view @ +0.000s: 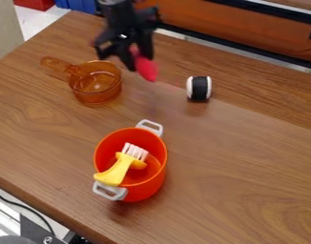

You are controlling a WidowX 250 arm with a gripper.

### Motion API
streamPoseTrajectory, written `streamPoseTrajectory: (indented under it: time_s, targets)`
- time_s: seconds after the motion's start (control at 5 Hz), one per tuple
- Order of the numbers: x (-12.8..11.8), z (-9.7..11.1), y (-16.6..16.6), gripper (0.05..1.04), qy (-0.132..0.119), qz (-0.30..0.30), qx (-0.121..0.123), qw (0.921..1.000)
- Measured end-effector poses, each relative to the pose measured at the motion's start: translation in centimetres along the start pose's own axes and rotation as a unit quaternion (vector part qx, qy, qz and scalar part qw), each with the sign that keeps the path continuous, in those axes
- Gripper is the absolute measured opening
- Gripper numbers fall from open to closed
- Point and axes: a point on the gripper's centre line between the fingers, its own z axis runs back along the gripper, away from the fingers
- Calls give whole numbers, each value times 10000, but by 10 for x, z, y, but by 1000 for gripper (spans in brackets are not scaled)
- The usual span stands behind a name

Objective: Red fork moved to the left side of the orange pot

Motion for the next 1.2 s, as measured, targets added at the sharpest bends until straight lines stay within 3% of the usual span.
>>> streamPoseTrajectory:
  time_s: [0.2, 0.4, 0.6, 0.8, 1.2]
  targets:
    - [22, 15, 31, 357, -390, 346, 217, 9984]
    - [41, 20, 70, 357, -275, 651, 388, 9967]
    - [42, 12, 114, 357, -157, 422, 735, 9963]
    - [30, 5, 136, 357, 128, -38, 883, 9960]
    - [-14, -5, 151, 357, 15, -307, 685, 9972]
